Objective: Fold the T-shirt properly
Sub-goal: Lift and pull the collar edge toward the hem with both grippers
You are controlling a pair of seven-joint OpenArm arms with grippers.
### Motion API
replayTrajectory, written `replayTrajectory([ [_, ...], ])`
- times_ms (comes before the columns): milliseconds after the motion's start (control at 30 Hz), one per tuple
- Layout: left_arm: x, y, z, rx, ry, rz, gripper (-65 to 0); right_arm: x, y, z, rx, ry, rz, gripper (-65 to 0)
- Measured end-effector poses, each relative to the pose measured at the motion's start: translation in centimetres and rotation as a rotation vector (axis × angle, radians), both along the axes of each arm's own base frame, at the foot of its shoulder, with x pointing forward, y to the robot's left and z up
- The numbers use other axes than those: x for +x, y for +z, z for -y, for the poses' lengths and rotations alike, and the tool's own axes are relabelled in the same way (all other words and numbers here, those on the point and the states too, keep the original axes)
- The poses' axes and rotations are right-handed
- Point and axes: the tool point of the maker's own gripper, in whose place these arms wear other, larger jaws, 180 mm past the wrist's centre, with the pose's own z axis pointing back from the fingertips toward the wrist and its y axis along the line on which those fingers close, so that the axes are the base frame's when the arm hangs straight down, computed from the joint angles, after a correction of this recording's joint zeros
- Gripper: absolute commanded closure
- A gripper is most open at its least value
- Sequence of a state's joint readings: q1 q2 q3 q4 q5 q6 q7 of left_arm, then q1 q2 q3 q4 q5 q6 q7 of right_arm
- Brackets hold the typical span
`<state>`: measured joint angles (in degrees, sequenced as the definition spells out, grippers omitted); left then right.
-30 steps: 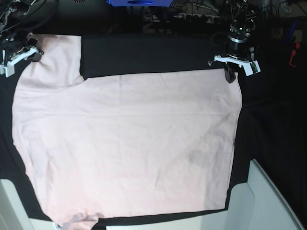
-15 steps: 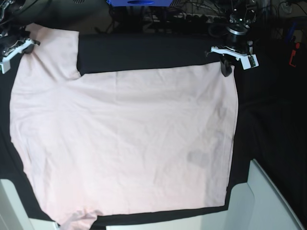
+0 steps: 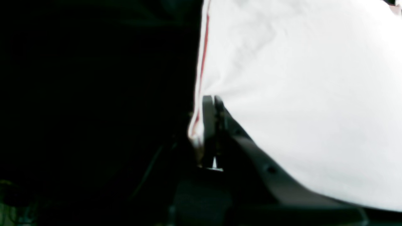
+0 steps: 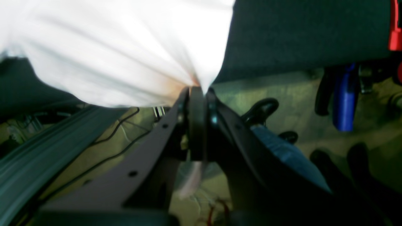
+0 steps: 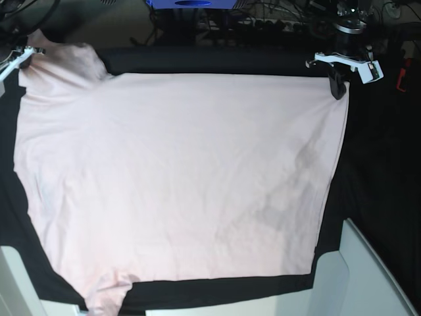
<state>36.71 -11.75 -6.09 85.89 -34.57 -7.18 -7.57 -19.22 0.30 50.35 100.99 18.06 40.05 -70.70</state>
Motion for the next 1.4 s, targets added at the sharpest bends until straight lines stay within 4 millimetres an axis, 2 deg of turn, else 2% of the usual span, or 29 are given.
replayTrajectory([
  [67, -0.1, 0.7, -0.3, 0.011, 0.004, 0.013, 0.0, 0.2, 0.6, 0.1, -0.017, 0.007, -0.001, 0.0],
  [233, 0.4, 1.5, 0.1, 0.010, -0.007, 0.036, 0.0, 2.3, 1.5, 0.4, -0.025, 0.012, 0.026, 0.0],
  [367, 0.5, 1.0, 0.7, -0.017, -0.010, -0.005, 0.0, 3.7, 2.0, 0.6, -0.044, 0.059, 0.018, 0.0],
  [467, 1.9, 0.7, 1.4, -0.043, -0.012, -0.030, 0.0, 5.6, 2.4, 0.1, -0.044, 0.093, 0.057, 0.0],
  [567, 3.6, 1.5, 1.9, -0.053, -0.037, -0.002, 0.0, 6.7, 2.8, -0.1, -0.042, 0.097, 0.082, 0.0],
  [800, 5.4, 0.9, 2.2, -0.076, -0.047, -0.056, 0.0, 9.0, 3.8, 0.4, -0.053, 0.100, 0.129, 0.0],
  [933, 6.1, 1.1, 2.3, -0.080, -0.050, -0.051, 0.0, 10.1, 3.3, 1.4, -0.035, 0.093, 0.124, 0.0],
  [1067, 7.0, 1.8, 1.9, -0.069, -0.025, -0.030, 0.0, 10.7, 2.5, 1.5, -0.002, 0.084, 0.110, 0.0],
  [1167, 7.8, 2.1, 0.9, -0.050, 0.037, -0.020, 0.0, 11.8, 2.9, 1.9, 0.000, 0.080, 0.130, 0.0],
  [1267, 8.3, 2.4, 0.9, -0.052, 0.036, -0.009, 0.0, 12.4, 3.1, 2.2, 0.002, 0.080, 0.140, 0.0],
  [1400, 9.3, 2.9, 0.9, -0.052, 0.039, 0.014, 0.0, 13.6, 2.7, 1.0, 0.012, 0.138, 0.126, 0.0],
])
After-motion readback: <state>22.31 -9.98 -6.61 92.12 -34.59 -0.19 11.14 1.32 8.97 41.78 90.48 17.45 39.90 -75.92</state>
